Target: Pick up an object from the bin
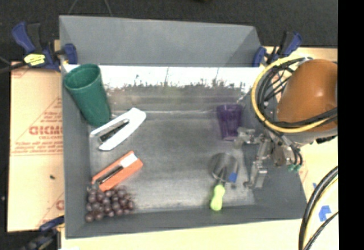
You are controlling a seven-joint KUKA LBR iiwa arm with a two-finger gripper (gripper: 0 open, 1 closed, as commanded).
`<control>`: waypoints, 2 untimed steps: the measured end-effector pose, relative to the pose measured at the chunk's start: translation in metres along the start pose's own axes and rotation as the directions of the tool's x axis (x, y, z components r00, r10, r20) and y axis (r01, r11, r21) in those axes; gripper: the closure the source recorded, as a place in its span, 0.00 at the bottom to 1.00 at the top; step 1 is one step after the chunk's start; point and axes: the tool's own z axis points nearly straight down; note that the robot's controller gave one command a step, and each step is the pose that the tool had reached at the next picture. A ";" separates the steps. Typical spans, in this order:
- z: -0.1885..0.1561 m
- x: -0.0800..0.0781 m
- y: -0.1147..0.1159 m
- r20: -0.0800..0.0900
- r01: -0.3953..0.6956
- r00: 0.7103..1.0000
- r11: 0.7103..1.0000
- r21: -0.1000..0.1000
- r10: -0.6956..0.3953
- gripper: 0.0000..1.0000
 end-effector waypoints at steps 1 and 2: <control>-0.004 -0.002 0.000 0.008 0.004 1.000 1.000 0.001 -0.004 0.00; 0.068 0.010 0.023 0.006 0.580 0.815 0.815 0.006 -0.580 0.00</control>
Offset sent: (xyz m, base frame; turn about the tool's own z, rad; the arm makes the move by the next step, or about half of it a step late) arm -0.0179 0.0347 -0.1065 -0.9395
